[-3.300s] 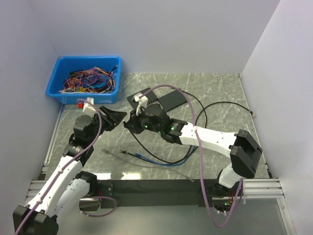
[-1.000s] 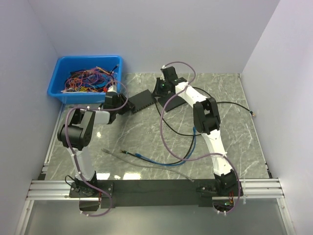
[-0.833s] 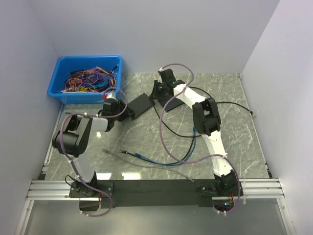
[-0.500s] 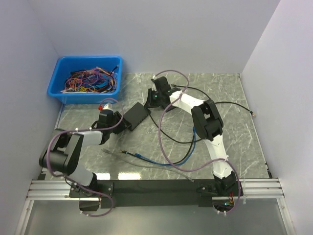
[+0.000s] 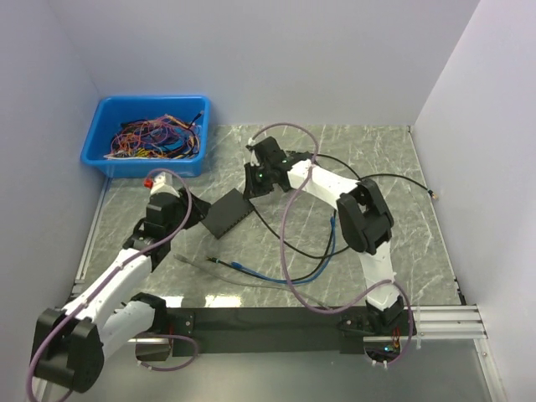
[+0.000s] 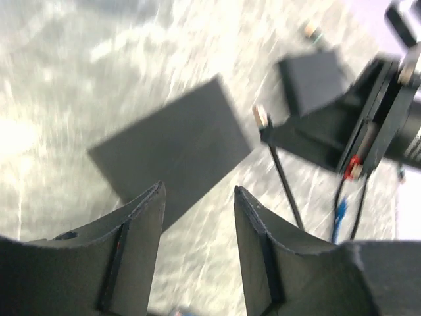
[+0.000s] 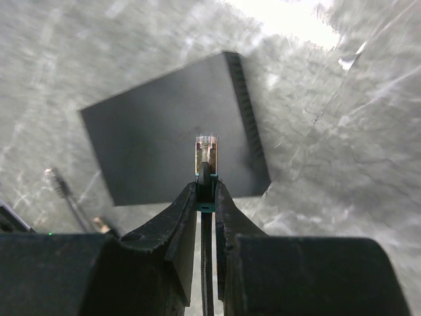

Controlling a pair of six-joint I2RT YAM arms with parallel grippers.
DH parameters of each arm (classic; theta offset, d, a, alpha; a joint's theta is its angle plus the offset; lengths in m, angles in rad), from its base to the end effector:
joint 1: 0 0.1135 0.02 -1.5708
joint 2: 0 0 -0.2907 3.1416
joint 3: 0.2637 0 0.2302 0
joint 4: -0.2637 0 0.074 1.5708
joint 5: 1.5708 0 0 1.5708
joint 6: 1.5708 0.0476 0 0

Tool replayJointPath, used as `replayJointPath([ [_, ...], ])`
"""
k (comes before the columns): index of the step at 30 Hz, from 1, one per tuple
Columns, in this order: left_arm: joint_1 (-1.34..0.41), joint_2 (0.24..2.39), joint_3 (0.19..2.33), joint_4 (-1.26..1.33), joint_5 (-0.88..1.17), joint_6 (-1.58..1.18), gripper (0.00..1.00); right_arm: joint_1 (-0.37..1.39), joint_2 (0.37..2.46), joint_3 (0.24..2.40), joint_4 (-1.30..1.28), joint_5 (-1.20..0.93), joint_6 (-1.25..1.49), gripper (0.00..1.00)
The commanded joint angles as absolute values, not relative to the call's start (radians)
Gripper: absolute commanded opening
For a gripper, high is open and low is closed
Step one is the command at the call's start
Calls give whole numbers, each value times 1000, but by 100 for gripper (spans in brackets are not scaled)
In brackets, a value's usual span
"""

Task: Insert the plug into the switch port

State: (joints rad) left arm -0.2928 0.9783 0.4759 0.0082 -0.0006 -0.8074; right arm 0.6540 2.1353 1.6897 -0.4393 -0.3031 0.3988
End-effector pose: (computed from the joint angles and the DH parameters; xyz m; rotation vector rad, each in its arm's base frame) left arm 0.1804 -0.0543 0.2425 -0.5437 2.0648 -0.6660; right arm 0.3704 0.3018 0.2250 -0.4679 2.5414 0.8036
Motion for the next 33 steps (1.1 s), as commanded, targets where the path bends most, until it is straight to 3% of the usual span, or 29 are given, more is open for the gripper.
replayJointPath([
  [1, -296, 930, 534, -54, -89, -750, 52, 653, 1978, 1673, -457, -239, 367, 0],
  [7, -295, 986, 522, 66, -148, -756, 53, 695, 1819, 1392, -361, -166, 387, 0],
  [12, -290, 1066, 448, 346, -199, -690, 56, 806, 1723, 1204, -258, -103, 402, 0],
  [16, -224, 1202, 505, 386, -79, -676, 56, 876, 1692, 1073, -154, -55, 423, 0],
  [21, -94, 1382, 496, 564, 176, -738, 55, 920, 1733, 1057, -97, -15, 422, 0],
  [33, -78, 1654, 563, 715, 324, -753, 50, 968, 1867, 1207, -135, 28, 380, 0],
])
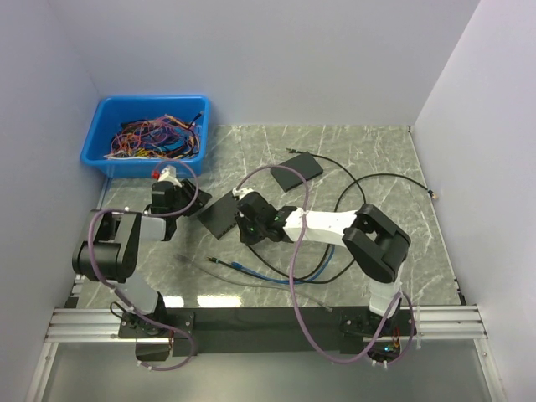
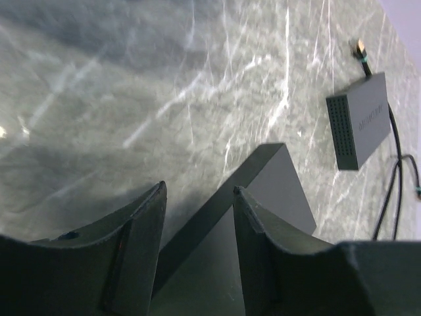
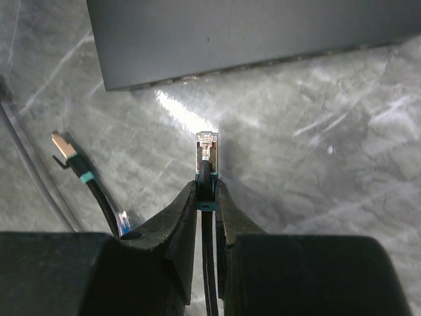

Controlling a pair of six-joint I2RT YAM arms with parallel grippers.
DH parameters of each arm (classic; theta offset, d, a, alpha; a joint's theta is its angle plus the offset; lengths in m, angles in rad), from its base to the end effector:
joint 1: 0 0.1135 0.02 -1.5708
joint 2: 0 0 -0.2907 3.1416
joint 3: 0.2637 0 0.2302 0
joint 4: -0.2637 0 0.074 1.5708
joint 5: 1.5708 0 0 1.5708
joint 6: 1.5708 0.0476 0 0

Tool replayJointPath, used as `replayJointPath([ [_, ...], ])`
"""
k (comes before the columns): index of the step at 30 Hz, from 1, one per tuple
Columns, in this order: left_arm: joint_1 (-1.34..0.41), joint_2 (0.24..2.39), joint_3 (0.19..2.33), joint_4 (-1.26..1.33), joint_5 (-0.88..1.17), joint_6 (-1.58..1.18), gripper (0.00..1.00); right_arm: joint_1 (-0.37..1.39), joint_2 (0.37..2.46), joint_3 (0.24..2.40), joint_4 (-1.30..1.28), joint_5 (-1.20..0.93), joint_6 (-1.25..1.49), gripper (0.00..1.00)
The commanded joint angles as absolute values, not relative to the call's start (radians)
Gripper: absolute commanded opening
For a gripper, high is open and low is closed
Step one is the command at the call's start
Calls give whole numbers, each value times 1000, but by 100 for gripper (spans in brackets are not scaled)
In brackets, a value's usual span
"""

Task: Insert the plug into the switch port

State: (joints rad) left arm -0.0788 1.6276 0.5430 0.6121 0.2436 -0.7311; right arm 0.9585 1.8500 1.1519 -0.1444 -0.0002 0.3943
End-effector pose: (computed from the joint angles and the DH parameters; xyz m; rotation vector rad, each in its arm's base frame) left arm 0.2986 -0.0351 0.1806 -0.5256 2.0468 -0.7451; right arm 0.2241 0.3190 0.2053 -0.6983 2.4092 0.5987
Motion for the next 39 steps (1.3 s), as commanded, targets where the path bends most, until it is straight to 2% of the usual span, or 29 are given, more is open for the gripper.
replayJointPath([
  [1, -78, 1654, 552, 725, 334, -762, 51, 968, 1870, 1215, -133, 29, 380, 0],
  [9, -90, 1625, 509, 719, 330, -775, 50, 974, 1871, 1213, -98, 21, 382, 0],
  [21, -98, 1617, 456, 726, 356, -830, 47, 994, 1789, 1089, -22, 101, 408, 0],
  [30, -100, 1540, 436, 707, 282, -802, 46, 1000, 1735, 1022, 47, 84, 420, 0],
  [39, -115, 1480, 393, 707, 247, -775, 45, 1005, 1821, 1109, -20, 68, 400, 0],
])
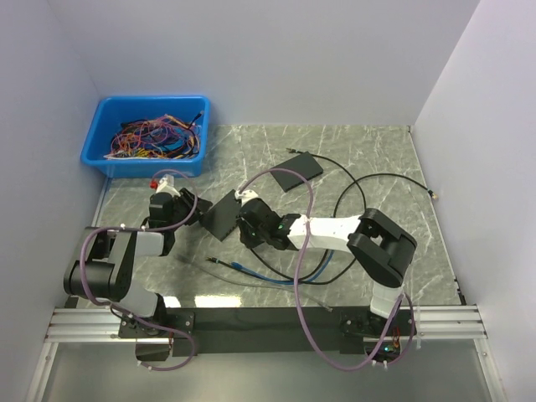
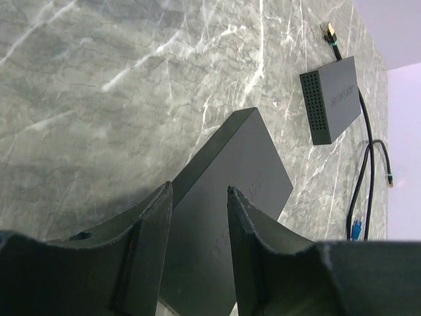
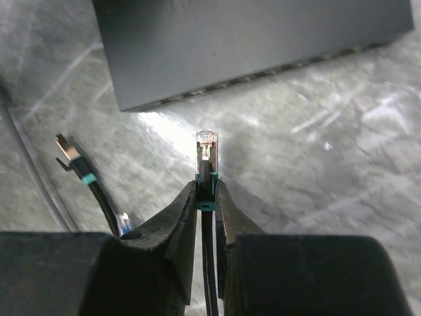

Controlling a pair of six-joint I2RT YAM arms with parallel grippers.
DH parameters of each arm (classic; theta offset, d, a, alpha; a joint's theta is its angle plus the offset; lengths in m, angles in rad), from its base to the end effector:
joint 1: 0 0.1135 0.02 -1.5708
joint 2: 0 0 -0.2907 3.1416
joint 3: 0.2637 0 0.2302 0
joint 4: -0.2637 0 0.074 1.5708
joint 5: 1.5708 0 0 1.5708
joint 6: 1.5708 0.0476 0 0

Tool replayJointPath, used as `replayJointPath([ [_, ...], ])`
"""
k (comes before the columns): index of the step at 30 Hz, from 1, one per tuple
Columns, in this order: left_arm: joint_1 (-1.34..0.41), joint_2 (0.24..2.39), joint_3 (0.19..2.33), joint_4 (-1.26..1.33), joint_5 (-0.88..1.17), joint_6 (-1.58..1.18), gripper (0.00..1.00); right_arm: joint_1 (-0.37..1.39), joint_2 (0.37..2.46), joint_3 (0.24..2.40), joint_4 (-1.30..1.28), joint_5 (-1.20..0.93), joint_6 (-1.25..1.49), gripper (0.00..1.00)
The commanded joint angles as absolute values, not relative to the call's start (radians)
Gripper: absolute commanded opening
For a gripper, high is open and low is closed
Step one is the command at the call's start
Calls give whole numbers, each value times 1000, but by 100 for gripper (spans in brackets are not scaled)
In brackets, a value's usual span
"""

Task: Insert the plug into the switch port

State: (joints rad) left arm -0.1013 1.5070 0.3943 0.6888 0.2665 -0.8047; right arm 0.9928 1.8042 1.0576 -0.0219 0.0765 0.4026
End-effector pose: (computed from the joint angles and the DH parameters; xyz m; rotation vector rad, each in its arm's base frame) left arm 0.2603 -0.0391 0.1815 -0.5456 2.0079 -0.8358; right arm 0.2098 0.3150 0.2050 -0.6651 2.3229 0.5875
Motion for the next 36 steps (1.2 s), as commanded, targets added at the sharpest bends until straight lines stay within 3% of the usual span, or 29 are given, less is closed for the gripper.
replayJointPath([
  [1, -118, 1482, 399, 700, 244, -767, 45, 1003, 1825, 1112, -17, 60, 399, 0],
  [14, -160, 1600, 437, 744, 264, -784, 43, 1022, 1905, 1189, -46, 67, 383, 0],
  [36, -175, 1621, 448, 732, 252, -764, 42, 1020, 1922, 1233, -87, 127, 396, 0],
])
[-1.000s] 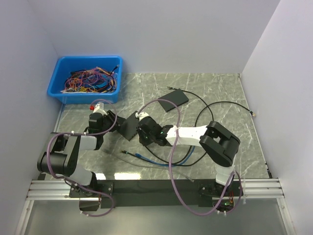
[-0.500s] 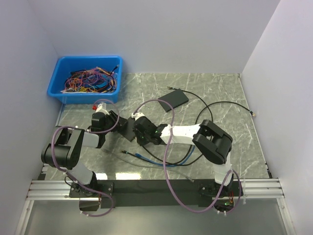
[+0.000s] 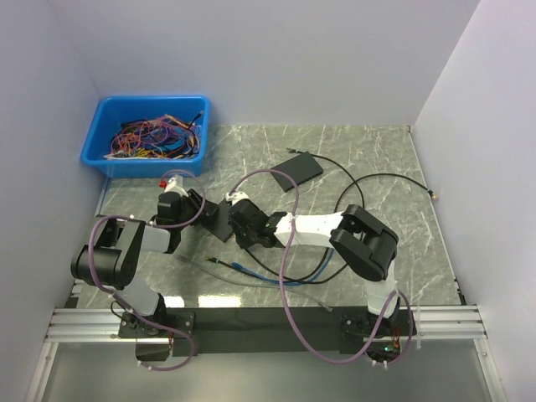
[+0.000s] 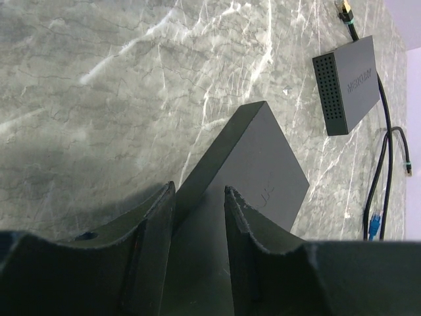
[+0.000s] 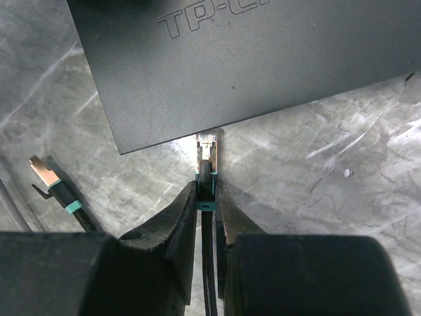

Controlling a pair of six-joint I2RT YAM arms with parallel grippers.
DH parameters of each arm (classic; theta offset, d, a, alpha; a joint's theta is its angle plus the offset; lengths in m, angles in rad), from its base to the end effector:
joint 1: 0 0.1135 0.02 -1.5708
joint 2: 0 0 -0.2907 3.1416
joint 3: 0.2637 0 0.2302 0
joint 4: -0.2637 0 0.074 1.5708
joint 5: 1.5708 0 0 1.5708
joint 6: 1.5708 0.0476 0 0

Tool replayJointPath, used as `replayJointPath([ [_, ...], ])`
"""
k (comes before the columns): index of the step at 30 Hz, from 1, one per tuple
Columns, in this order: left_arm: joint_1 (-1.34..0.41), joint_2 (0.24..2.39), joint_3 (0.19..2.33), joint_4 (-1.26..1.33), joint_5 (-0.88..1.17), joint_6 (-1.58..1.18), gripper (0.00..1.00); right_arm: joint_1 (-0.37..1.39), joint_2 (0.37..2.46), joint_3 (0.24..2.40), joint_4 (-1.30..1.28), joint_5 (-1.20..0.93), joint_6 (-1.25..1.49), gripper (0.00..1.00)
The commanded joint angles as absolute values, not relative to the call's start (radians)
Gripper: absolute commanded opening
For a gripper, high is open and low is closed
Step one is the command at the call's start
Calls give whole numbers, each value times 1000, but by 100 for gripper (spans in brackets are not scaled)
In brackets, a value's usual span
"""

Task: Insert the plug into the switch port

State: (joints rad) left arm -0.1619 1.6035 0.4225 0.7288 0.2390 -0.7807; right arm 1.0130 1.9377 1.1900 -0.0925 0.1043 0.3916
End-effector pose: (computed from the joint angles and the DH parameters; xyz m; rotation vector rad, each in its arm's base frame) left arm 0.2722 -0.0559 0.1687 -0.4905 2.0542 -0.8239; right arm 0.2207 0.3444 0.1874 -0.7086 2.3681 0.5121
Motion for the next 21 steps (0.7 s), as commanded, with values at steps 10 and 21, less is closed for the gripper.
replayJointPath([
  [10, -190, 1620, 456, 712, 239, -750, 41, 1022, 1934, 1266, -95, 126, 400, 0],
  [21, -202, 1634, 462, 710, 236, -741, 41, 1020, 1947, 1293, -91, 112, 402, 0],
])
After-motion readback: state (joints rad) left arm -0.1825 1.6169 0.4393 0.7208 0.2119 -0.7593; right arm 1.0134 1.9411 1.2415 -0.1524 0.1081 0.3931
